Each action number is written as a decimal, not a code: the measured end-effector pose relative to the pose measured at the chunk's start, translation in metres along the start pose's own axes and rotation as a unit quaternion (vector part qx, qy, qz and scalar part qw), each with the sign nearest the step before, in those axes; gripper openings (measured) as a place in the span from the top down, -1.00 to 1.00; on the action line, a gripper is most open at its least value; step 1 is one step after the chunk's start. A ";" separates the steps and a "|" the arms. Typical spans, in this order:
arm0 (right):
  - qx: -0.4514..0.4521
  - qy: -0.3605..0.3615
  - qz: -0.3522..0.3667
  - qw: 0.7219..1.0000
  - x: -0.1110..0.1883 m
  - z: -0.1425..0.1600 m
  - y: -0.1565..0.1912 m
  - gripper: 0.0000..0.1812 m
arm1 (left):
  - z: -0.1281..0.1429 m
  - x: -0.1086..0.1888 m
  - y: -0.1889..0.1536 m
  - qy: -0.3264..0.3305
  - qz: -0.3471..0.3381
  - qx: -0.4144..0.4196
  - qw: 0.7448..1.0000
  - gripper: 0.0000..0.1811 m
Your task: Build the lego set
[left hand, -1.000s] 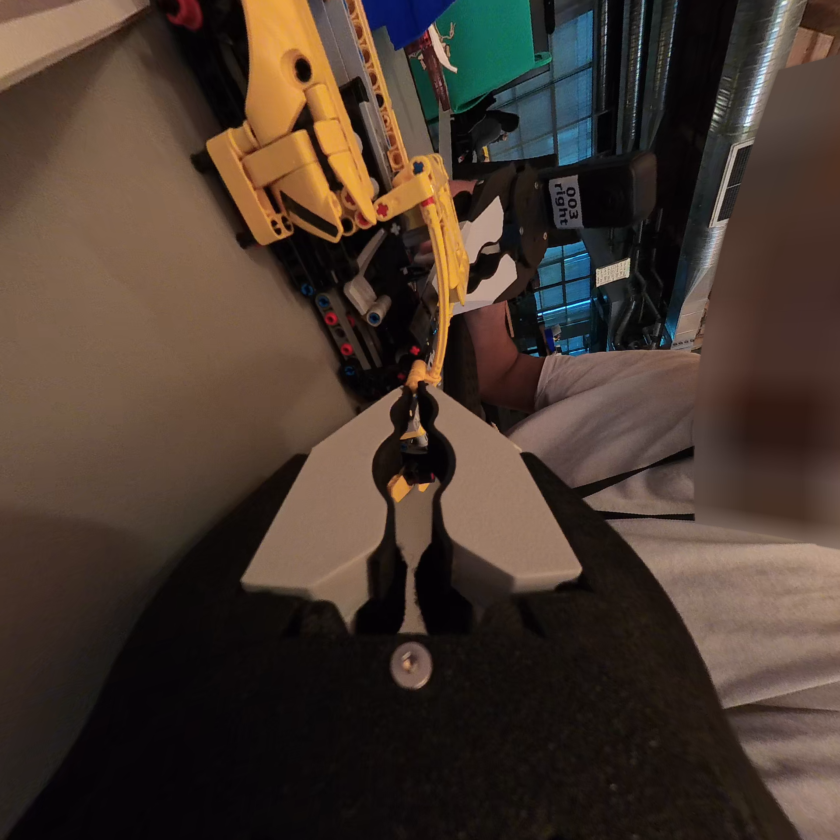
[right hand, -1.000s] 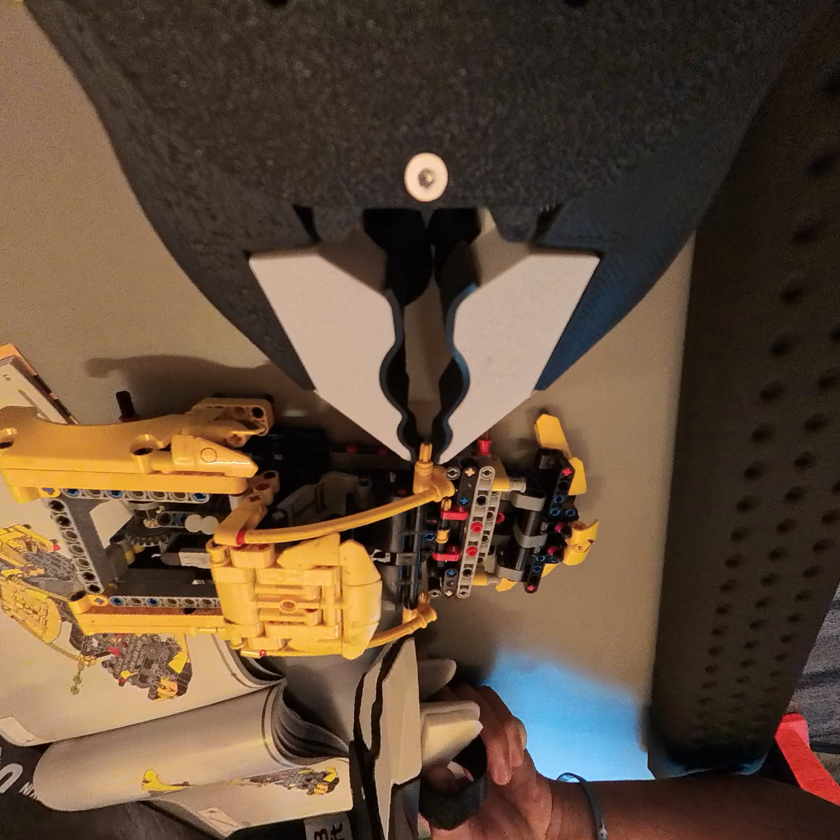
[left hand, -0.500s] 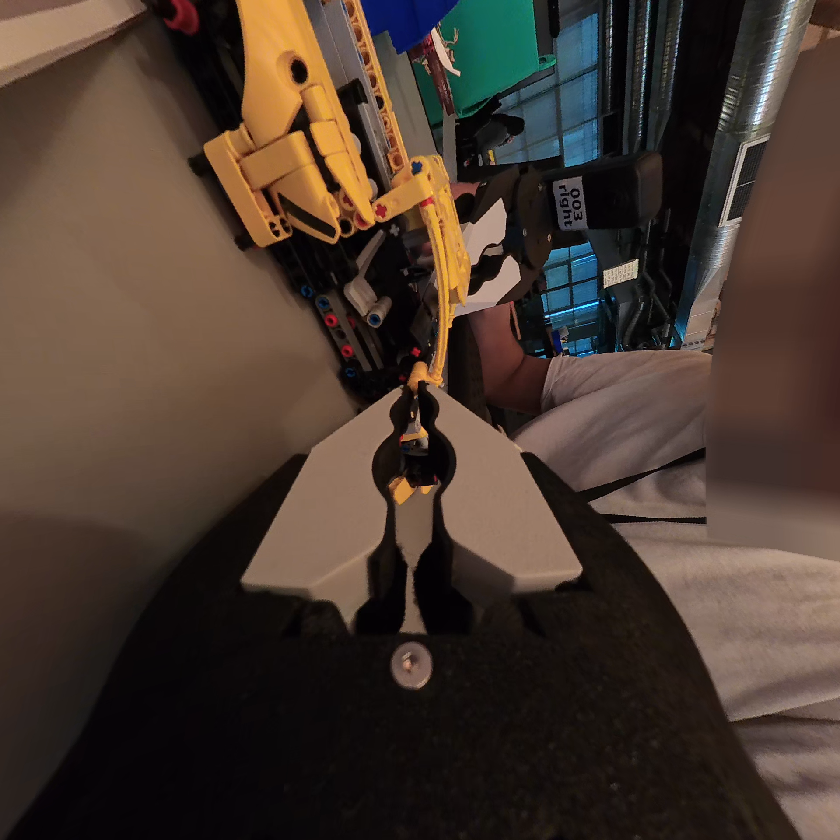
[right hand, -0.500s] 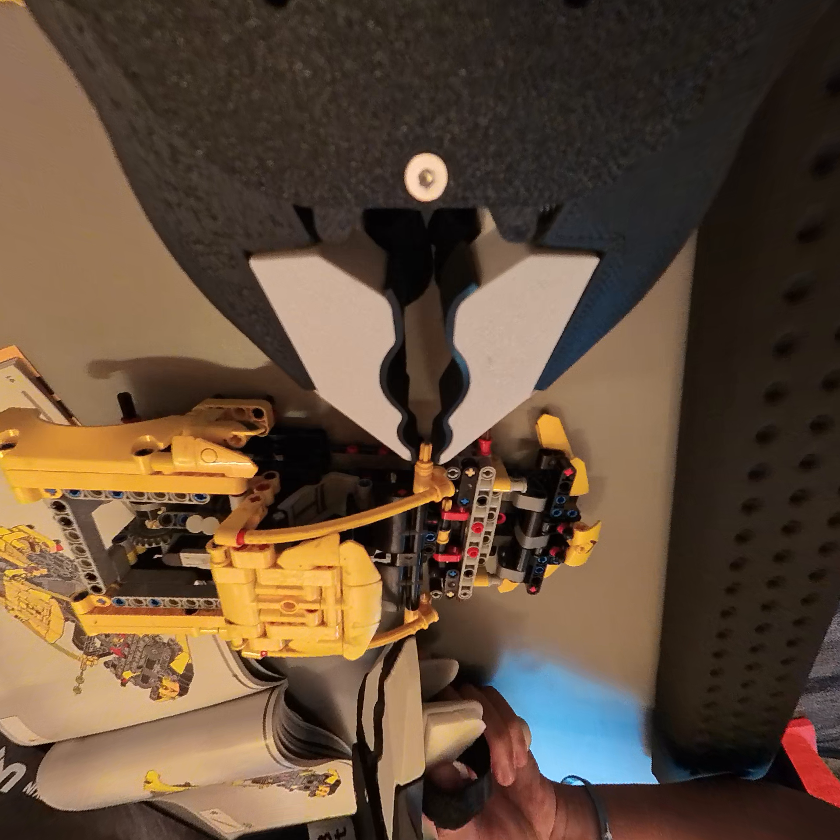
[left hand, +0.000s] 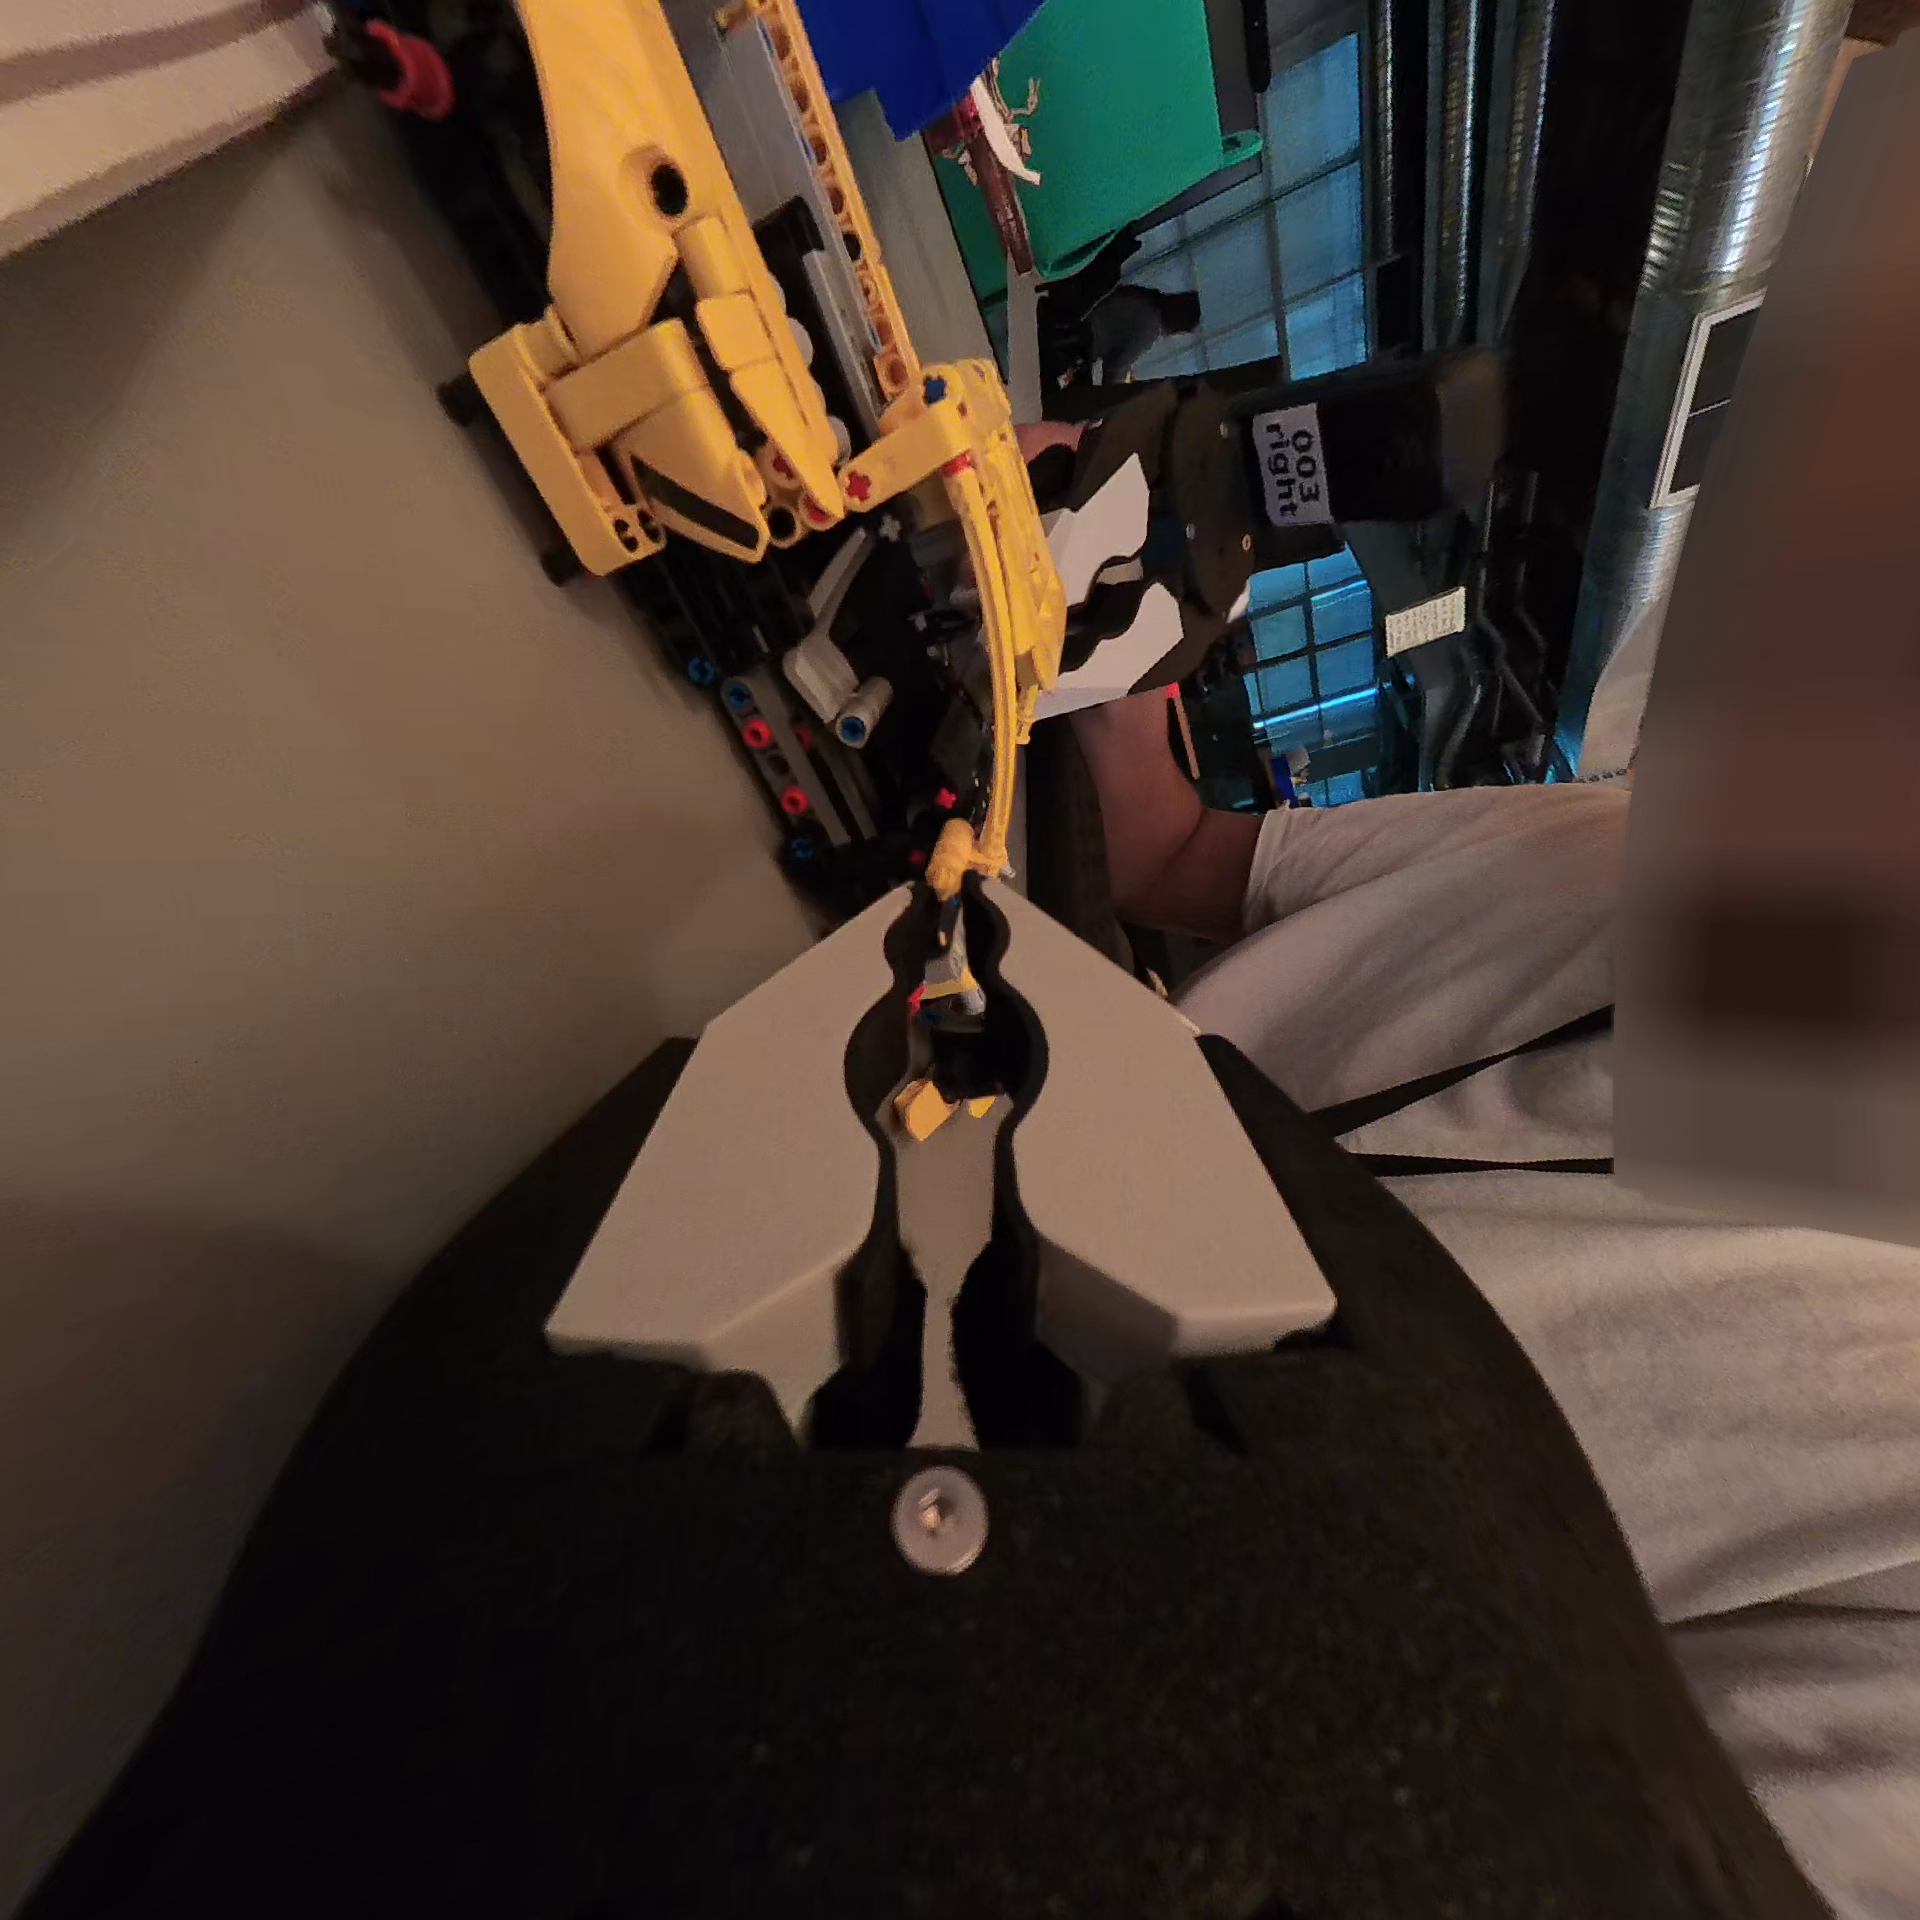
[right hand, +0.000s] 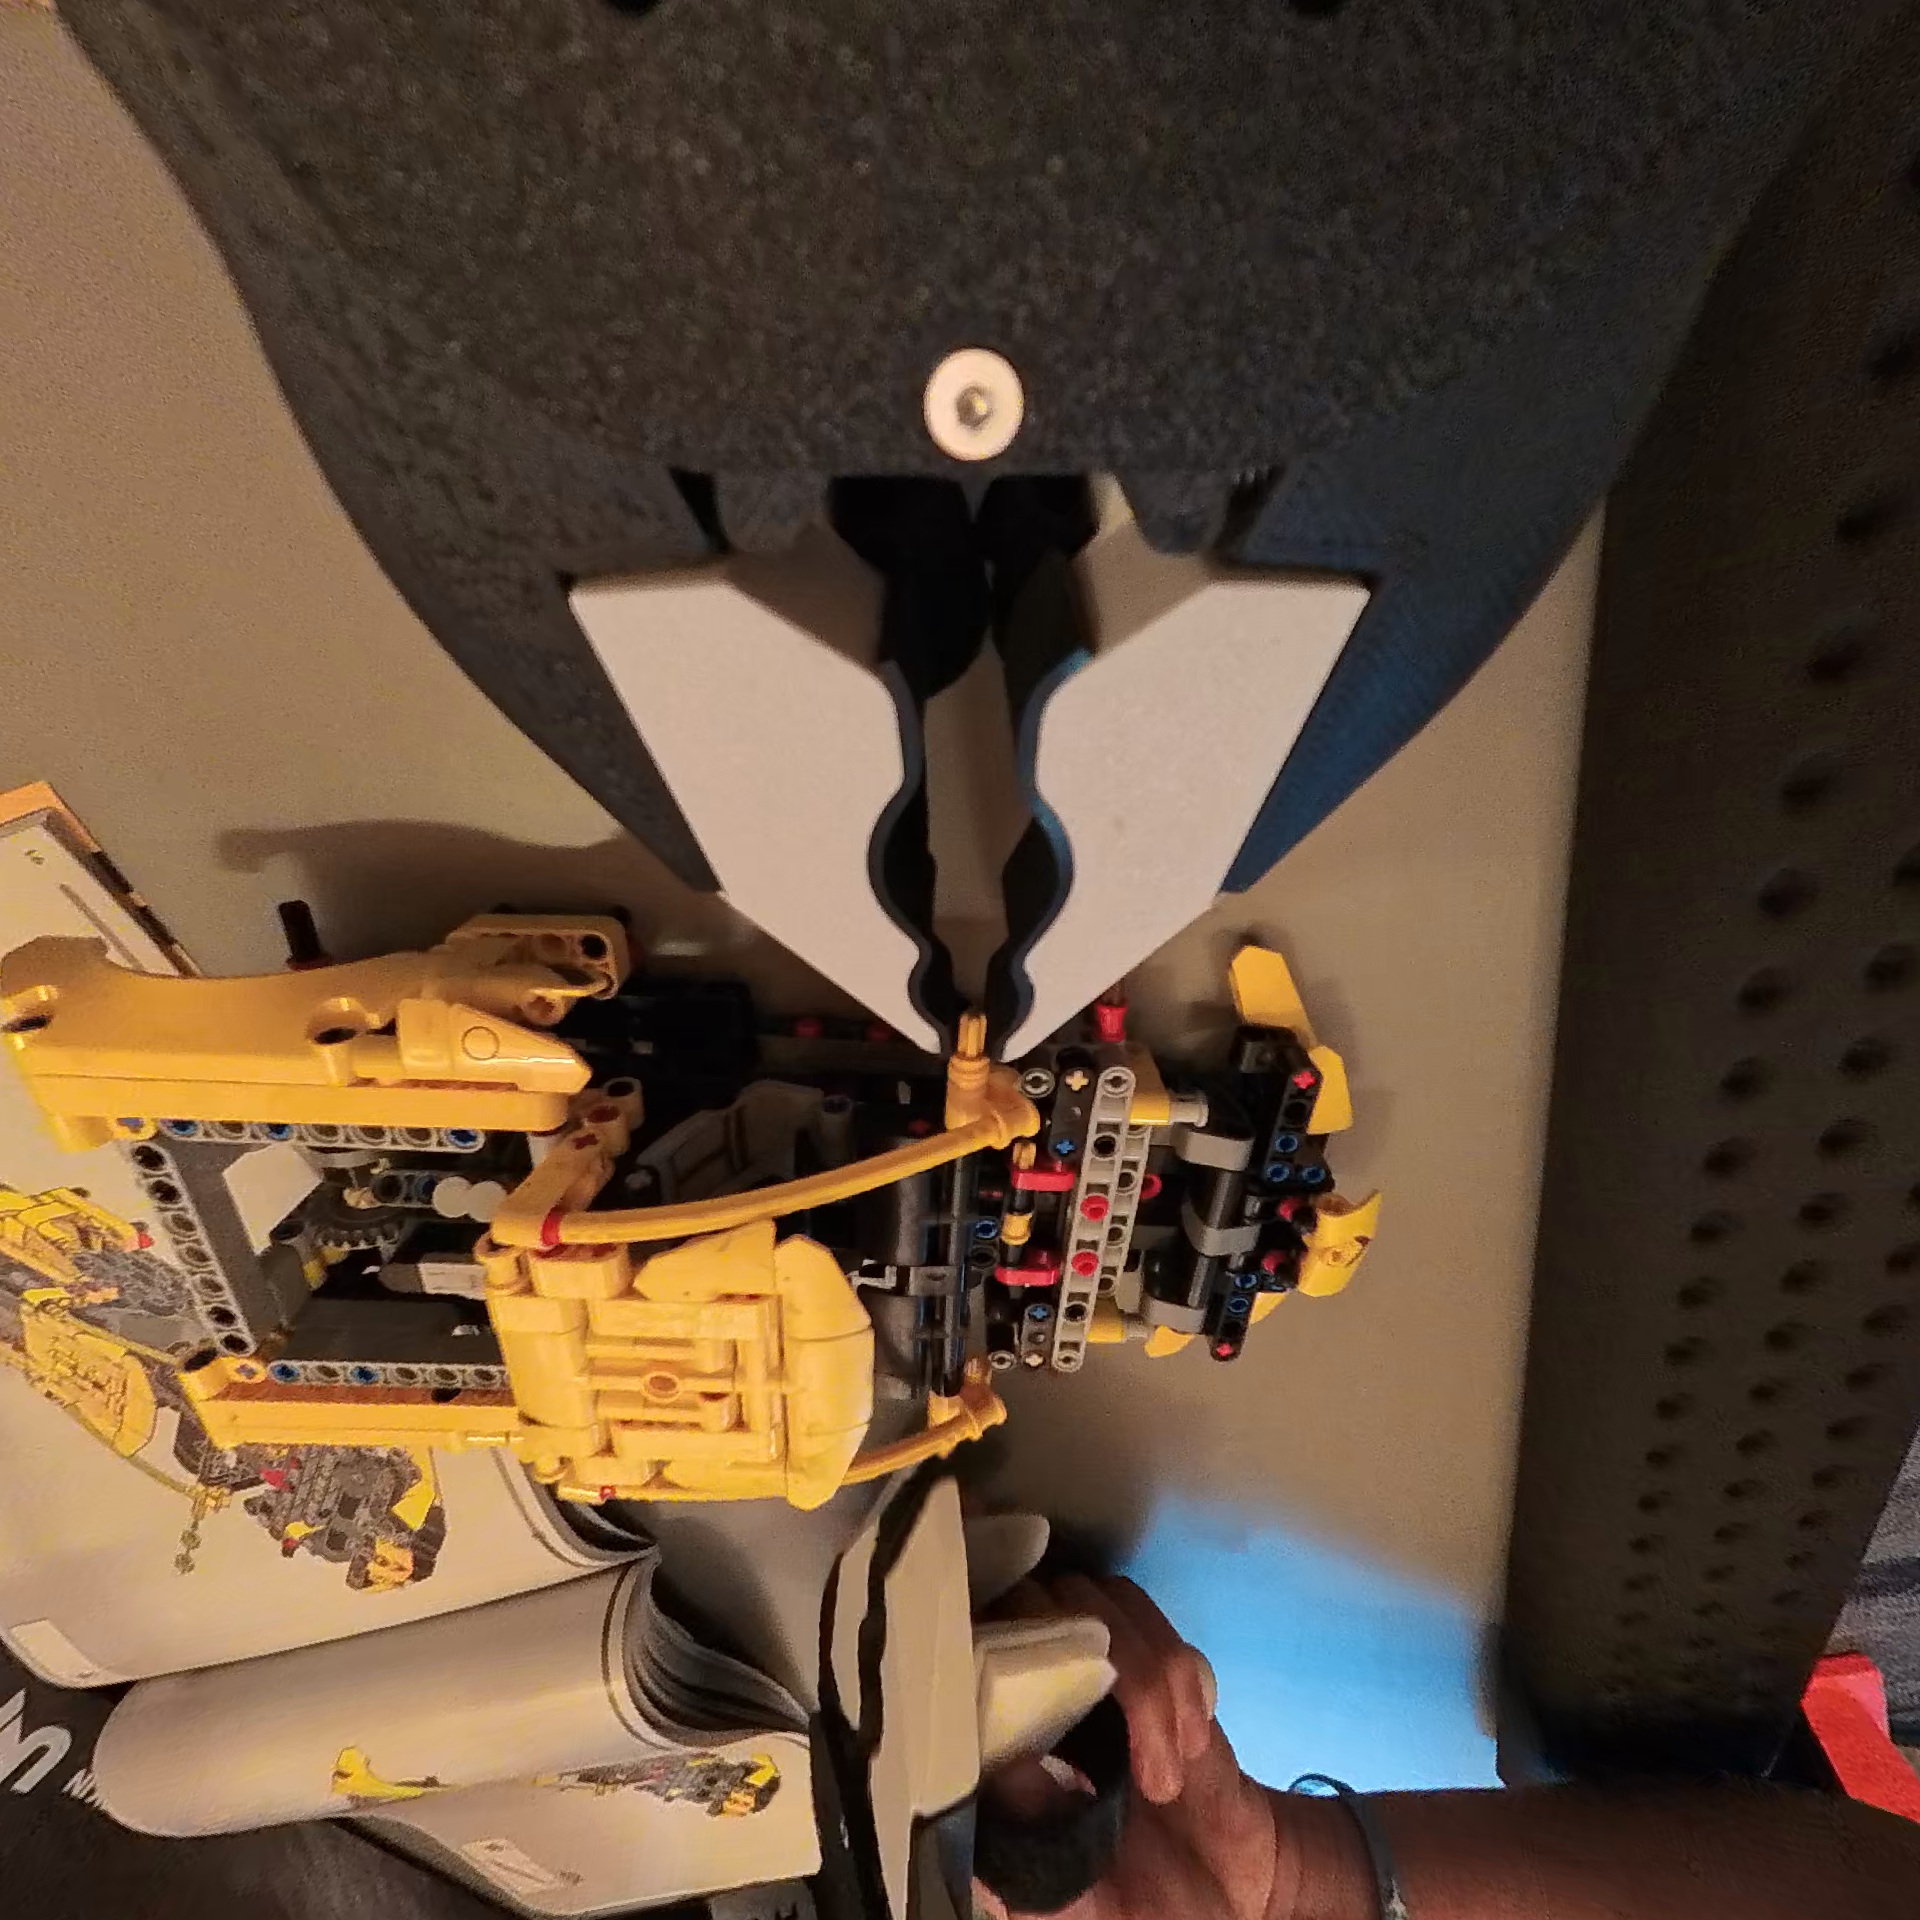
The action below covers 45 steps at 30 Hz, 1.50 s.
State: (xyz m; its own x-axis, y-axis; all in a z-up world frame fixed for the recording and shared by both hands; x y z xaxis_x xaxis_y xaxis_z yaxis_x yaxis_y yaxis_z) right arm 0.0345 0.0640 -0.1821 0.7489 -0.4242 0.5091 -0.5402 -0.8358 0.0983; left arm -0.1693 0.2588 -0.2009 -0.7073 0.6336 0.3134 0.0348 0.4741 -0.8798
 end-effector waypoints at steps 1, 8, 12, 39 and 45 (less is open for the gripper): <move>0.000 0.000 0.000 1.000 0.000 0.000 0.000 0.96 | 0.000 0.002 0.000 -0.005 -0.002 -0.005 1.000 0.93; -0.002 0.000 -0.001 1.000 -0.001 -0.001 0.000 0.96 | 0.002 -0.005 -0.001 0.008 -0.022 -0.017 1.000 0.82; -0.002 0.000 -0.001 1.000 -0.001 -0.001 0.000 0.96 | 0.001 -0.006 -0.001 0.011 -0.018 -0.015 1.000 0.87; 0.006 0.008 -0.002 1.000 -0.001 0.000 0.001 0.96 | -0.002 -0.009 -0.003 0.014 -0.009 -0.022 1.000 0.95; 0.013 0.012 -0.001 1.000 -0.001 0.000 0.000 0.96 | -0.004 -0.010 -0.003 0.021 -0.005 -0.026 0.999 0.95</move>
State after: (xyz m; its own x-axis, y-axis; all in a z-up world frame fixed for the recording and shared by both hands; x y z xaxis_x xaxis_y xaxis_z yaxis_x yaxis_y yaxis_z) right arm 0.0331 0.0644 -0.1824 0.7408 -0.4140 0.5290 -0.5283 -0.8454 0.0783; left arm -0.1592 0.2533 -0.2003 -0.6781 0.6525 0.3383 0.0645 0.5114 -0.8569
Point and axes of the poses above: each gripper's, where its closed fingertips meet, x back along the fingers, z out of its underside, y = z × x across the jaws, the point moved 10 cm from there along x, back along the fingers, and after that the axes turned 9 degrees about -z, right-handed, at the moved point
